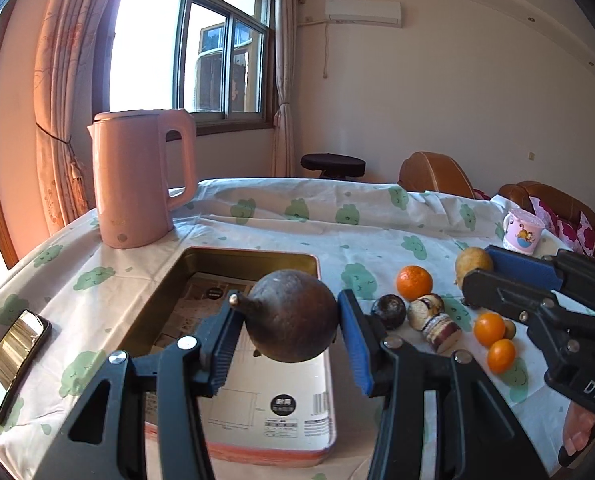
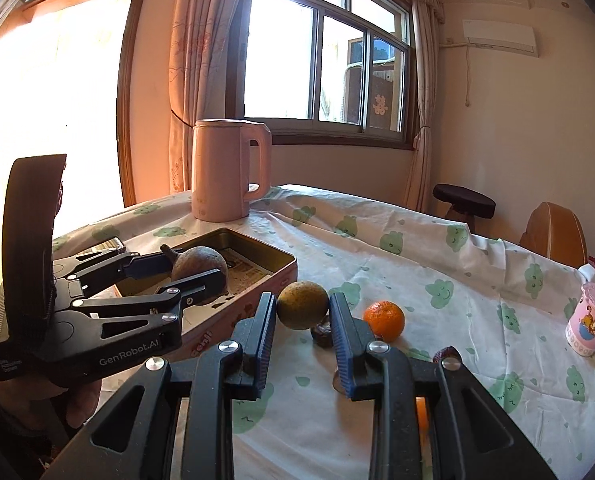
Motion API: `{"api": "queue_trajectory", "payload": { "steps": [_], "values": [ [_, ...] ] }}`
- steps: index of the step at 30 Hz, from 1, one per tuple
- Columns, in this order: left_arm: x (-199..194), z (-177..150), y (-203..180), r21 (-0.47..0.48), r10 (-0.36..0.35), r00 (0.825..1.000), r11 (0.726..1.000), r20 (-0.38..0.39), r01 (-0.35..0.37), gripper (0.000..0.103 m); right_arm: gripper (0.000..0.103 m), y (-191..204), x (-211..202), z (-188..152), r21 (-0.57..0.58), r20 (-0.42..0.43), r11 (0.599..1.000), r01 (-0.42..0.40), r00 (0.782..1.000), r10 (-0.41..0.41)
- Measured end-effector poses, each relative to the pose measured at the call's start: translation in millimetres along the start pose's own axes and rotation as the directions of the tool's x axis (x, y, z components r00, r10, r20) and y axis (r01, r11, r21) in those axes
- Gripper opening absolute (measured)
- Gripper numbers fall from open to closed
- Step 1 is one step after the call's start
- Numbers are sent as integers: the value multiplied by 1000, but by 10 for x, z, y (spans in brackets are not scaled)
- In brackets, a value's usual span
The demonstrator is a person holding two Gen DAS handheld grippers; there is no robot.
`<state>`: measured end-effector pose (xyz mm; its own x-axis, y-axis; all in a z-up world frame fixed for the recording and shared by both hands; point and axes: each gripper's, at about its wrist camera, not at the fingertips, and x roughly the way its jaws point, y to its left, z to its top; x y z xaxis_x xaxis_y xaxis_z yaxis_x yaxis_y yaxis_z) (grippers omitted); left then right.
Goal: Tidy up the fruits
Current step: 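Lower both fruits into the tin box and open both grippers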
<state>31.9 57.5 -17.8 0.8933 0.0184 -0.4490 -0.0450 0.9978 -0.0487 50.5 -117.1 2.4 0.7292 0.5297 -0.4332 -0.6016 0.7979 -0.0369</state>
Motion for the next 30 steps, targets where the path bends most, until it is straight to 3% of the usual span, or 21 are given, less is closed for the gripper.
{"api": "queue_trajectory", "payload": {
  "steps": [10, 30],
  "values": [
    [155, 67, 449, -10, 96, 995, 995, -41, -97, 50, 29, 348, 452, 228, -67, -35, 994, -83, 996, 81],
    [445, 109, 644, 44, 142, 982, 990, -126, -138, 50, 30, 457, 1036, 240, -44, -120, 992, -119, 986, 113]
  ]
}}
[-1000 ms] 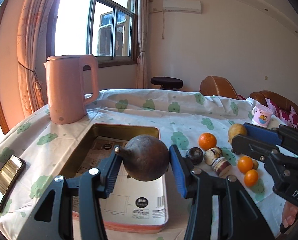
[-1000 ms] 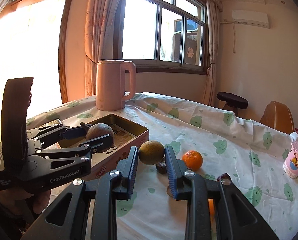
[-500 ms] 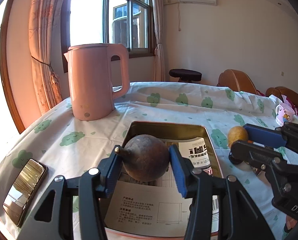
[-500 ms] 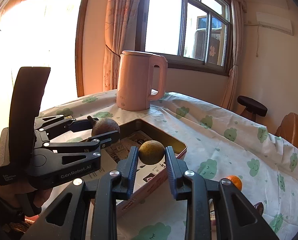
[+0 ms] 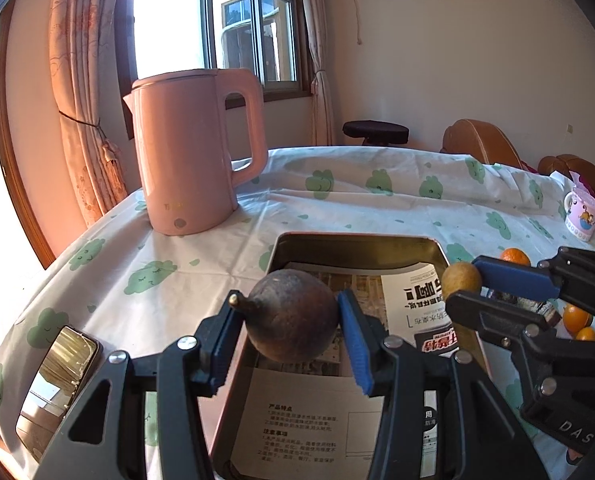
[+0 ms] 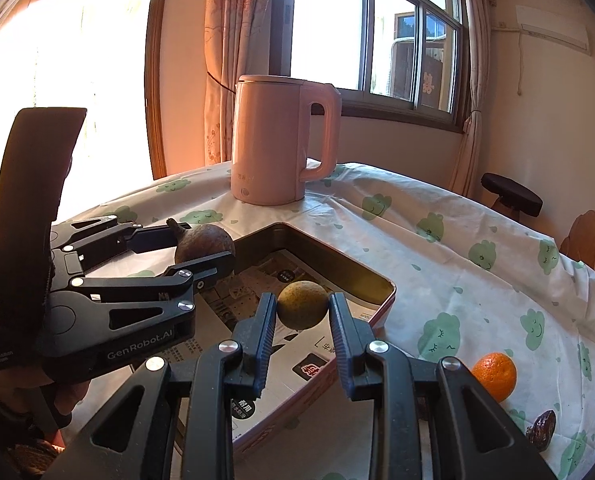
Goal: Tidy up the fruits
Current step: 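Lower both fruits into the tin box and open both grippers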
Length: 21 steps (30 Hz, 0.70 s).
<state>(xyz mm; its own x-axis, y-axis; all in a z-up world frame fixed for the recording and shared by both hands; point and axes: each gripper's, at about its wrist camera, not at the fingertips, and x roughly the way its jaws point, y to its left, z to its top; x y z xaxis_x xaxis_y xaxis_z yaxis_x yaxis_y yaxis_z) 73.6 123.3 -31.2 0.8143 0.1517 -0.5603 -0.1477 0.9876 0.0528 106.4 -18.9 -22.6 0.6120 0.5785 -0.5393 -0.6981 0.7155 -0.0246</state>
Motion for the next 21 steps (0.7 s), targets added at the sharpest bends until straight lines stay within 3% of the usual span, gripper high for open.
{"api": "queue_trajectory", "payload": {
  "steps": [21],
  "values": [
    [180, -25, -33, 37, -1, 999, 999, -47, 2, 50, 30, 47, 181, -83, 18, -46, 1000, -10, 999, 11]
  ]
}}
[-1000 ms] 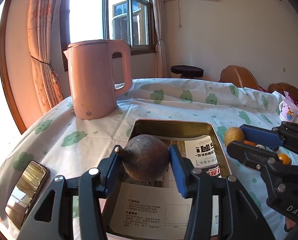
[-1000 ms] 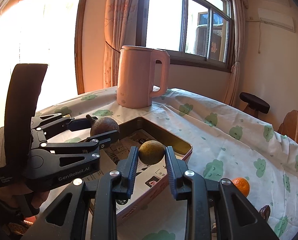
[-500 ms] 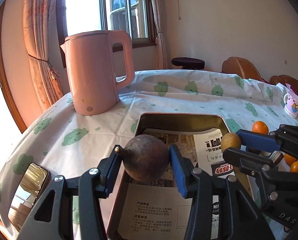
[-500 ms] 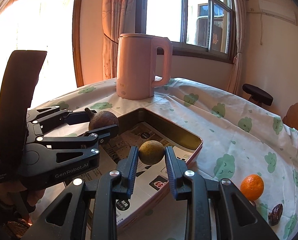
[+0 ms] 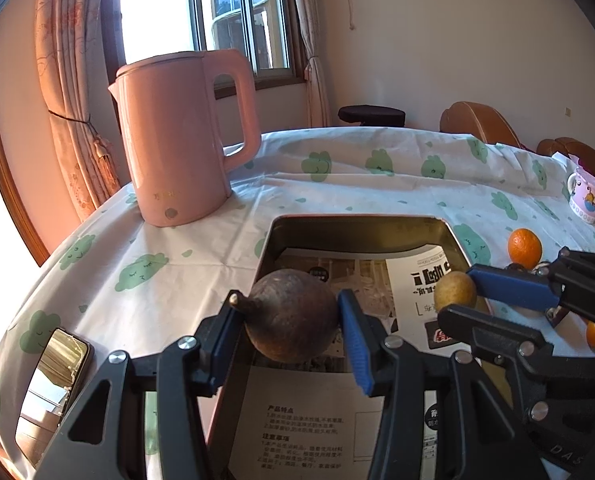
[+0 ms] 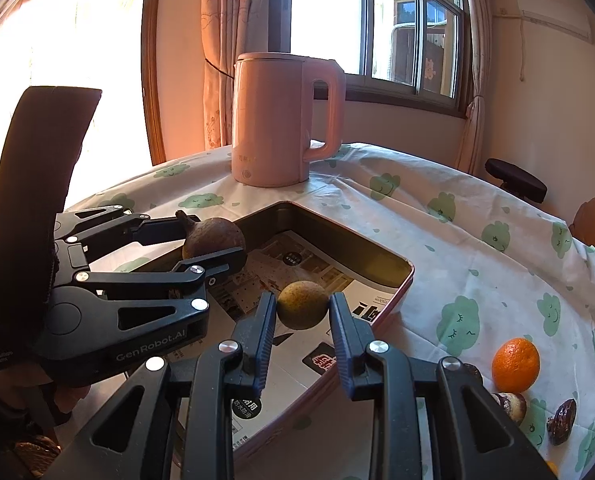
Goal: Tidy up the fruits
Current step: 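Lower both fruits into the tin box and open both grippers, then grasp the brown-white cylinder with left gripper while right grasps an orange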
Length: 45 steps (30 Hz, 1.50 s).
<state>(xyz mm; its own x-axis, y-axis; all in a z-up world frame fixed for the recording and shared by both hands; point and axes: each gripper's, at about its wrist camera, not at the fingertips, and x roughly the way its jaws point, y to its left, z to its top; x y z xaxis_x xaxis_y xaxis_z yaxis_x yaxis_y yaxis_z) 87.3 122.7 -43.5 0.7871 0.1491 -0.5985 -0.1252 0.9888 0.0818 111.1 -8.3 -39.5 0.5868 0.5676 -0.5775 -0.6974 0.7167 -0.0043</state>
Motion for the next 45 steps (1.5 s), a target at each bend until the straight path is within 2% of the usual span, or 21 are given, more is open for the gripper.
{"api": "queue_trajectory", "payload": {
  "steps": [16, 19, 21, 22, 24, 25, 27, 30, 37, 41, 45],
  "values": [
    [56, 27, 23, 17, 24, 1000, 1000, 0, -24, 51, 30, 83, 113, -37, -21, -38, 1000, -6, 999, 5],
    [-2, 16, 31, 14, 31, 999, 999, 20, -32, 52, 30, 88, 121, -35, -25, -45, 1000, 1, 999, -2],
    [-56, 4, 28, 17, 29, 999, 999, 34, -30, 62, 30, 97, 129, -36, -25, -53, 1000, 0, 999, -1],
    [-91, -4, 26, 16, 28, 999, 999, 42, -29, 65, 31, 102, 134, -35, -26, -54, 1000, -2, 999, 1],
    [-173, -17, 26, 20, 45, 997, 999, 63, -46, 68, 44, 121, 125, -31, -34, -49, 999, 3, 999, -5],
    [-216, -22, 30, 20, 38, 997, 999, 70, -40, 69, 47, 132, 110, -34, -40, -46, 999, 7, 999, -9],
    [-303, -31, 48, 1, 26, 996, 1000, 84, -26, 74, 63, 143, 57, -42, -43, -35, 999, 9, 999, -11],
    [-435, -39, 11, -15, 9, 994, 1000, 107, -8, 75, 64, 103, -58, -72, -34, -25, 999, 20, 999, -21],
    [-622, -47, -396, 8, -87, 987, 996, 137, 86, 77, 65, -336, -561, -358, 69, -32, 985, 157, 987, -155],
    [-614, -76, -746, 39, -155, 982, 988, 110, 151, 77, 66, -609, -842, -618, 129, -67, 955, 269, 963, -262],
    [-557, -104, -1074, 63, -219, 974, 975, 64, 215, 77, 66, -816, -1056, -849, 189, -109, 924, 331, 943, -316]
  ]
}}
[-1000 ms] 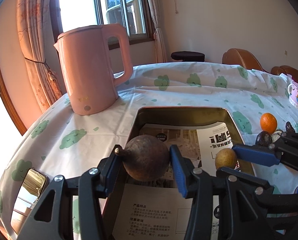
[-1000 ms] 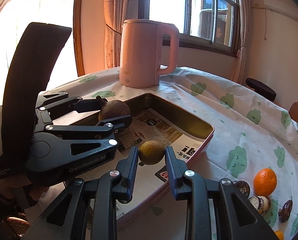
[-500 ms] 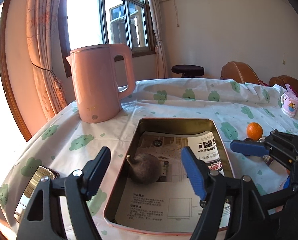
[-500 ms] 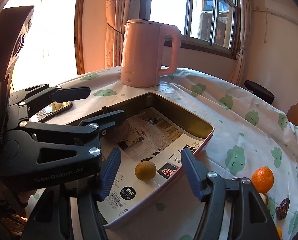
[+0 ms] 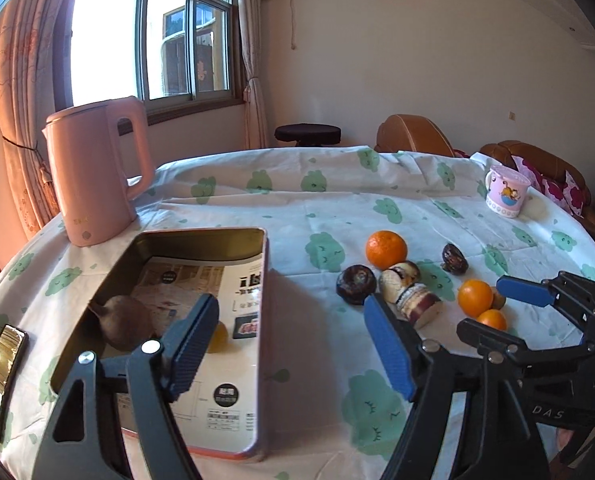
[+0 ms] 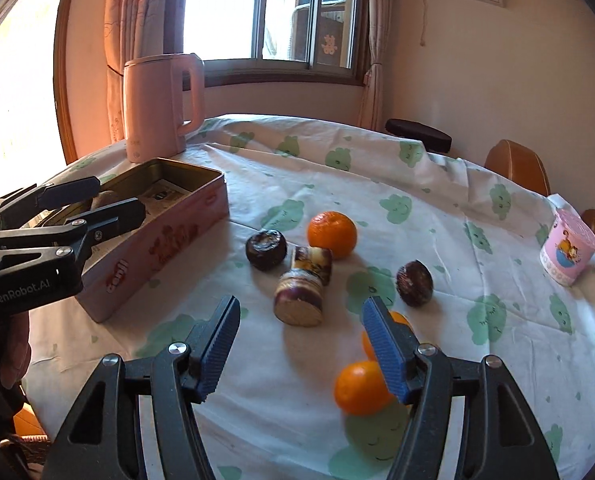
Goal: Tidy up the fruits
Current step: 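Grasp the brown-white cylinder with left gripper while right grasps an orange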
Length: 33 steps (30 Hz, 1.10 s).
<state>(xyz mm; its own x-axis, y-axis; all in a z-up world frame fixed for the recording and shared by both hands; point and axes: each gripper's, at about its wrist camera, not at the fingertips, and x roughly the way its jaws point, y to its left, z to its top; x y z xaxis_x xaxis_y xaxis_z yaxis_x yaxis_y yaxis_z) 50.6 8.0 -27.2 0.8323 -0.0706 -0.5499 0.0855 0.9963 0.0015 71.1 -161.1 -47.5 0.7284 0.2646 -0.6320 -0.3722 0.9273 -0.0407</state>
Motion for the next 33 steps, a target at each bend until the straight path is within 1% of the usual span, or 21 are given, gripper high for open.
{"api": "queue_trajectory", "payload": {
  "steps": [5, 9, 14, 17, 19, 20, 21, 24, 29, 33],
  "values": [
    [154, -7, -293, 17, -64, 996, 998, -55, 65, 77, 66, -255, 18, -134, 68, -53, 997, 26, 998, -23],
    [281, 5, -411, 22, -95, 990, 995, -103, 98, 77, 66, -324, 40, -178, 99, -68, 995, -5, 998, 12],
    [374, 5, -426, -1, -109, 985, 994, -132, 109, 77, 66, -321, 100, -225, 104, -90, 994, -26, 995, 36],
    [406, -4, -454, 0, -115, 983, 993, -143, 117, 77, 61, -344, 134, -238, 119, -109, 992, -40, 993, 53],
    [417, -9, -473, 1, -122, 981, 992, -149, 123, 77, 51, -360, 167, -251, 132, -126, 990, -58, 989, 75],
    [419, -8, -482, 2, -128, 980, 992, -149, 130, 77, 45, -375, 170, -252, 140, -126, 988, -63, 989, 81],
    [418, -10, -495, 4, -133, 980, 991, -150, 135, 77, 44, -380, 162, -253, 144, -121, 987, -71, 989, 89],
    [427, -10, -544, 13, -147, 977, 989, -155, 150, 77, 44, -379, 120, -262, 143, -102, 987, -72, 991, 87],
    [499, 6, -644, 22, -166, 969, 985, -180, 173, 77, 44, -427, 39, -295, 130, -79, 991, -24, 996, 35],
    [610, 25, -704, 9, -195, 957, 979, -214, 202, 74, 44, -537, 10, -311, 167, -66, 986, -28, 997, 39]
  ]
}}
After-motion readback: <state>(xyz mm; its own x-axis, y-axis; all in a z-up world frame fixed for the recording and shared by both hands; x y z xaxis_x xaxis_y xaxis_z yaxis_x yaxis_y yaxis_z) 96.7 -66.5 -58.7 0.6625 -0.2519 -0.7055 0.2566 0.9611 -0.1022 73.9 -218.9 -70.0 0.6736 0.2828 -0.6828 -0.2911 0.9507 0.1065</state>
